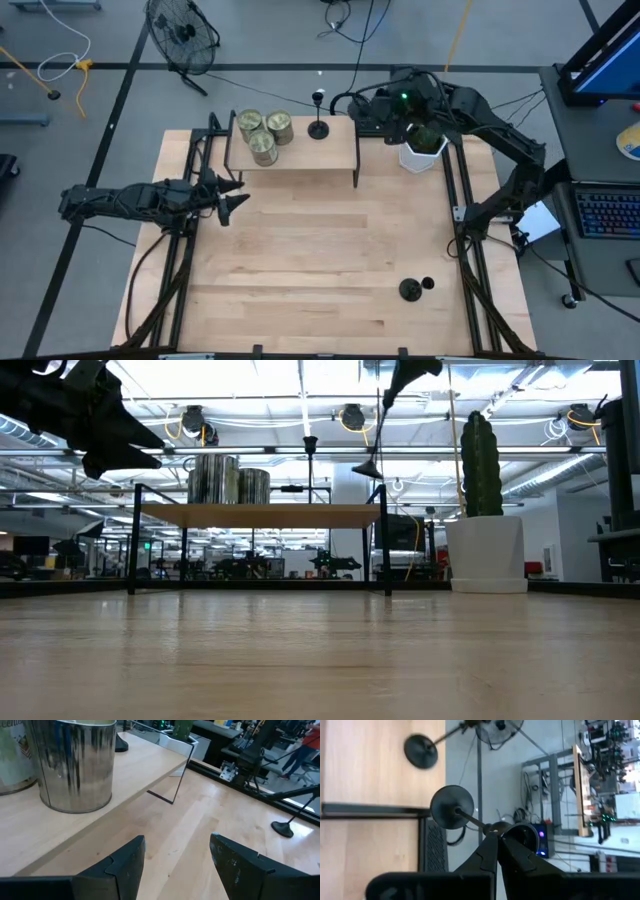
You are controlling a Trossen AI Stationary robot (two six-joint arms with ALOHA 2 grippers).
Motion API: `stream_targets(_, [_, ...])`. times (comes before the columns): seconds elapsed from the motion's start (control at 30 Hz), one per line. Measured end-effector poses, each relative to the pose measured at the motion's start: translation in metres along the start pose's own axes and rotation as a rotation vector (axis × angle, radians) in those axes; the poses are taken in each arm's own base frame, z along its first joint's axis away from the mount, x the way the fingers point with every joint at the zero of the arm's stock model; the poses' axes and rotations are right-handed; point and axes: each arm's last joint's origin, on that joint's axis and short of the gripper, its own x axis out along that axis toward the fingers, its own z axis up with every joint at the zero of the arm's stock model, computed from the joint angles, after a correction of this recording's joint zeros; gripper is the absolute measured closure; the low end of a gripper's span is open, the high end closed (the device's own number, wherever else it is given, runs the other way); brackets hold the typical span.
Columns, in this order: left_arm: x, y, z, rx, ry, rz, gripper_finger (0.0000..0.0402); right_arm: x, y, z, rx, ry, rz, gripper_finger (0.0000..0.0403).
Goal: Pick & Place candle stick holders
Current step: Put the top black candle holder on the shelf
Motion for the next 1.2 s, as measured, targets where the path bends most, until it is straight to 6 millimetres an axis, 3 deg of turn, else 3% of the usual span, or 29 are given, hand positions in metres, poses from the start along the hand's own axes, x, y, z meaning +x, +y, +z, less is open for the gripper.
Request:
stream_targets(0.7, [0.0,0.001,-0.002,0.013,0.024,0.011,0.0169,0.058,0.019,0.022,-0.057,-0.059,0.189,0.0403])
stream_targets(1.2, [0.0,0.001,-0.002,0.033,0.024,0.011,0.0169,0.066,0.013,0.013,-0.048,-0.052,0.195,0.0403])
